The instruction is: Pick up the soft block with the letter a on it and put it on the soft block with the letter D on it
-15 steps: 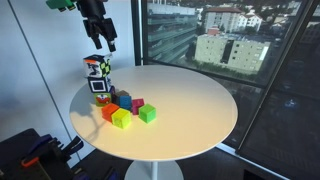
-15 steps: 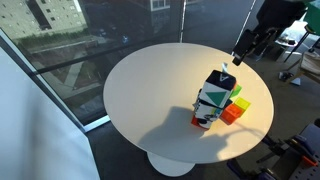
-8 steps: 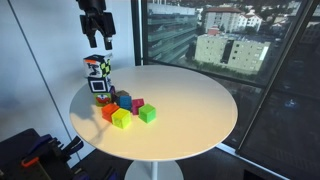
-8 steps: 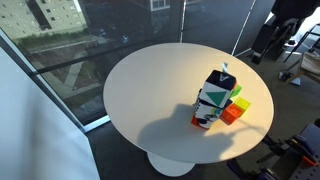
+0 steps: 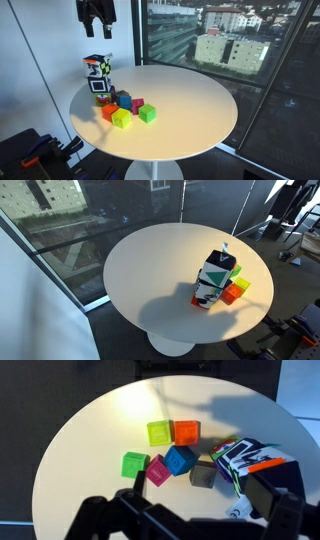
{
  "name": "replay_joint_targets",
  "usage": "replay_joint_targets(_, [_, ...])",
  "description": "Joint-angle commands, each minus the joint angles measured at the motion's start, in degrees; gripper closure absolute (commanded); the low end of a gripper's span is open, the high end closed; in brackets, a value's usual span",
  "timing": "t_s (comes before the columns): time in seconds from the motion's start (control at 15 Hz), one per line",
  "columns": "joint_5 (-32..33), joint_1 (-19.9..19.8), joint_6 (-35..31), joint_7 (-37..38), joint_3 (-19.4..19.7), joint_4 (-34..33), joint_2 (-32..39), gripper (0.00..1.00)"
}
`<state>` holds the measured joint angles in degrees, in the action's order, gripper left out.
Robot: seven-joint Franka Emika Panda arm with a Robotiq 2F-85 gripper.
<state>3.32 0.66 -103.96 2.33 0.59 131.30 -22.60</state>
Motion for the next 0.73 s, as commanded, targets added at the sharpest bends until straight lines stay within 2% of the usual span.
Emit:
replay_joint_targets(0.0, [-2.96, -0.17, 0.45, -3.45, 1.41, -0.55, -2.46, 0.00])
replay_joint_targets(0.27, [-5.49, -0.27, -0.26, -5.79, 2.72, -0.69, -3.42, 0.00])
replay_joint_targets(0.67, [-4.56, -0.61, -0.15, -4.99, 2.24, -0.19, -3.10, 0.00])
